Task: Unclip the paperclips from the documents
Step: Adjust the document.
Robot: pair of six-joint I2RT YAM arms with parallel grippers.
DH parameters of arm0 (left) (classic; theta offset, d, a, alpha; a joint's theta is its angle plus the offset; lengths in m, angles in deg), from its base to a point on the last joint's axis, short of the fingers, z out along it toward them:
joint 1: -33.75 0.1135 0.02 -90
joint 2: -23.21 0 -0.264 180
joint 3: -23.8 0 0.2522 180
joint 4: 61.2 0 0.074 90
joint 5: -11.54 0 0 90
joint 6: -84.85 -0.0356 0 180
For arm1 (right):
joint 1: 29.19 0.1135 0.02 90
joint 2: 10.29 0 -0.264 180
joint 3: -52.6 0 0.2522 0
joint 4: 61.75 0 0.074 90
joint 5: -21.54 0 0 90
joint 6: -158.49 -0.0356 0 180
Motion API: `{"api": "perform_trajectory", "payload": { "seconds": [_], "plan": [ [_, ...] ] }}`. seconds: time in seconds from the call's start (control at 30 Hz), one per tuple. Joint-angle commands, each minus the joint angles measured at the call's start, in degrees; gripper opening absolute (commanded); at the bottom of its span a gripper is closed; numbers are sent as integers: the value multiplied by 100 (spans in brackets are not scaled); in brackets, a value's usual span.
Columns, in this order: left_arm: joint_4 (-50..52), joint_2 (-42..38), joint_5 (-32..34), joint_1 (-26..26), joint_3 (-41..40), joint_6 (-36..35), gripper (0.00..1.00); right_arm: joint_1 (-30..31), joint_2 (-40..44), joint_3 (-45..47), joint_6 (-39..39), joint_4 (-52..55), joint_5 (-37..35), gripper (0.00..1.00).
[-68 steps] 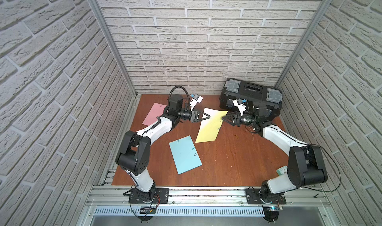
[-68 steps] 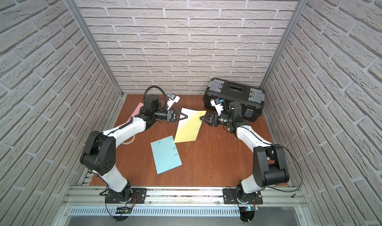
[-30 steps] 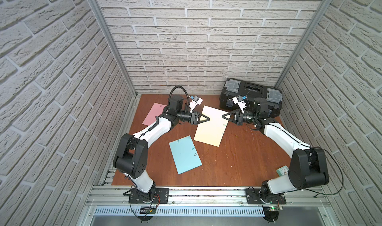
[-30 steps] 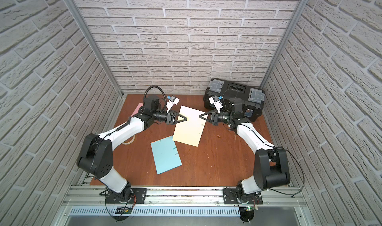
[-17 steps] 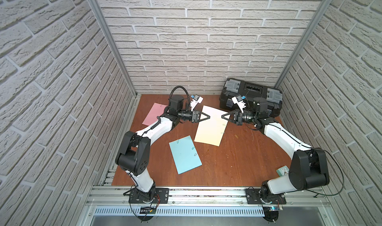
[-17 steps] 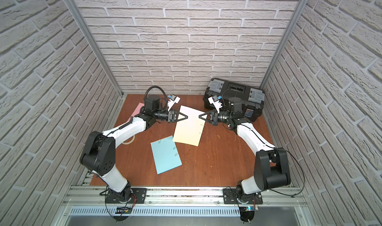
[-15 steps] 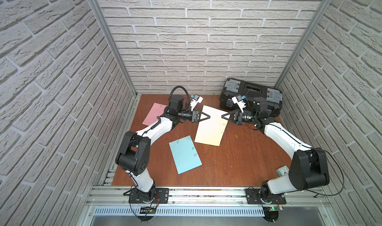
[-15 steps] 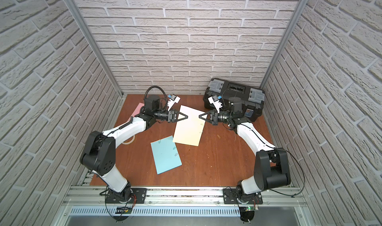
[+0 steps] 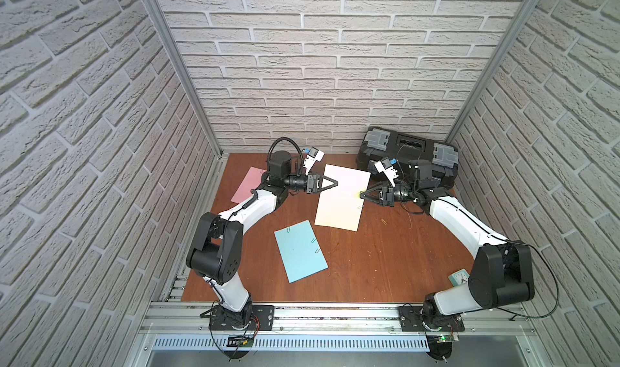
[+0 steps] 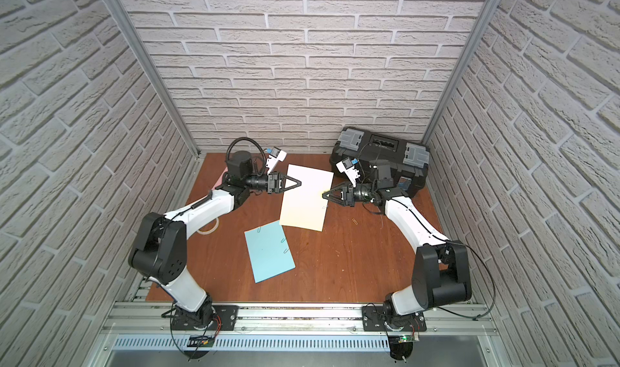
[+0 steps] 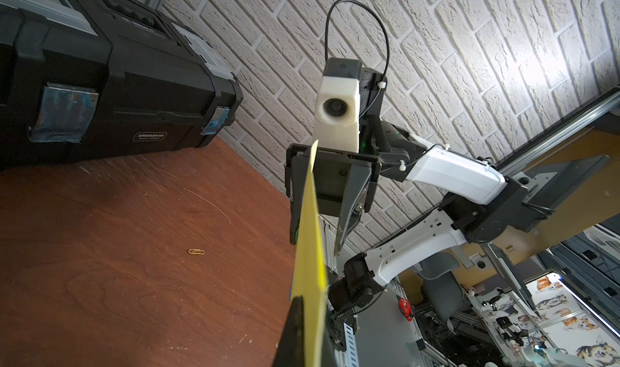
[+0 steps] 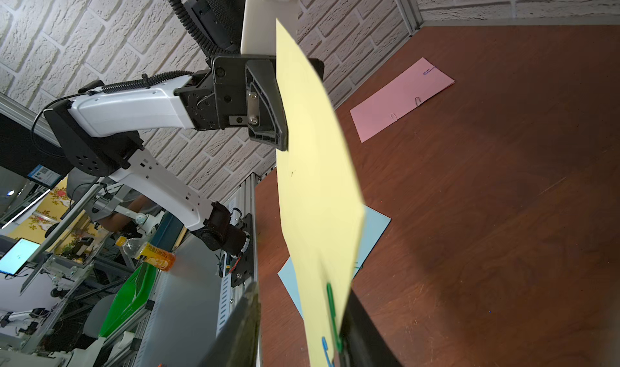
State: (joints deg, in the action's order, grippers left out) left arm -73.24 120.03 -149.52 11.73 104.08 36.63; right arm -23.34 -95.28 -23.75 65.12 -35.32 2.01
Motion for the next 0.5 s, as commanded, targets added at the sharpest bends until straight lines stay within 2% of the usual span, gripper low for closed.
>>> {"api": "perform_trajectory", "payload": {
  "seconds": [0.0,0.2,0.47],
  "plan": [
    [-417,-126,-191,27,-95,85,0,1,-26,-86,183,52,132,37],
    [-384,-137,-206,24,-113,54,0,-13,-26,-36,-33,-218,122,31],
    [-216,-179,-180,36,-131,-100,0,-40,-26,-2,-130,-310,154,15]
  ]
}}
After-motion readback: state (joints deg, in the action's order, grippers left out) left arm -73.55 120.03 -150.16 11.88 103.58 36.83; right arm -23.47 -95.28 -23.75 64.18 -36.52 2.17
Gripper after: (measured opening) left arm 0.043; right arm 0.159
